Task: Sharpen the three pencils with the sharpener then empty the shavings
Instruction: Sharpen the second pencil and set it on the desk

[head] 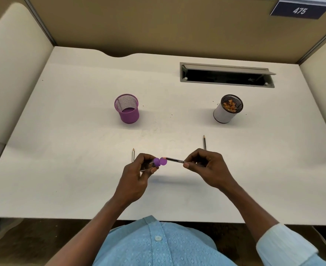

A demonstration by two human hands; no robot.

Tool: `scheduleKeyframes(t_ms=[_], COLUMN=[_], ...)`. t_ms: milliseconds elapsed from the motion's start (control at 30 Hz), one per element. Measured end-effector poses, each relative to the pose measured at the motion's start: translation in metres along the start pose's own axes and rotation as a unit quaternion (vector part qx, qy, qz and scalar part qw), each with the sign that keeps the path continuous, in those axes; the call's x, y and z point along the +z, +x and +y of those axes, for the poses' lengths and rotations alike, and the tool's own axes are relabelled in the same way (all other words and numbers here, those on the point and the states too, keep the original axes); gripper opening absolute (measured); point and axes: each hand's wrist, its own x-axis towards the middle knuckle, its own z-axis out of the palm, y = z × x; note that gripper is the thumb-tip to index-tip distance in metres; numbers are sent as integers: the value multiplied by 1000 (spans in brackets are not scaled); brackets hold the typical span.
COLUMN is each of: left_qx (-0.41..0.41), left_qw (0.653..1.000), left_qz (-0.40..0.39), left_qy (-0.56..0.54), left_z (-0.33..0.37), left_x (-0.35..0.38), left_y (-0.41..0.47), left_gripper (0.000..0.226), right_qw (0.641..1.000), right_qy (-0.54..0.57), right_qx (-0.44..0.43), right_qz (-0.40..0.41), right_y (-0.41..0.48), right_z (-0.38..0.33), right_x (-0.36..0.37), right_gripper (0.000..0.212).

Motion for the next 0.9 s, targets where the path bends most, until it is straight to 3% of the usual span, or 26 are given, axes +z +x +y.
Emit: scheduleKeyframes(t_ms=[267,433,533,733,800,867,900], left_qx=[18,42,34,33,49,66,70], left_qw=[999,995,994,991,988,986,984], left_qz=[-26,-67,-79,-114,-124,-125,-129], left_qy=[20,63,59,60,75,93,102], left_z=[3,3,2,6,9,13,15], left_x=[-3,-2,-3,-15,-22,-27,-29], left_y=[2,-3,-5,0,5,9,11], left_gripper=[25,27,25,19,20,25,26], right_qw=[997,982,956,858,894,971,981], right_qy=[-54,-133,-217,-391,-367,-219,-111], right_qx=[-46,-124,-194,-332,-259,-46,73], right_qz=[-41,-41,-26,10,-1,-87,-138], right_y=[6,13,12,2,-2,3,7], right_z=[2,2,0,-1,-9,-22,-26], right_x=[-7,-7,-5,5,11,11,8], right_gripper=[10,11,24,21,29,35,37])
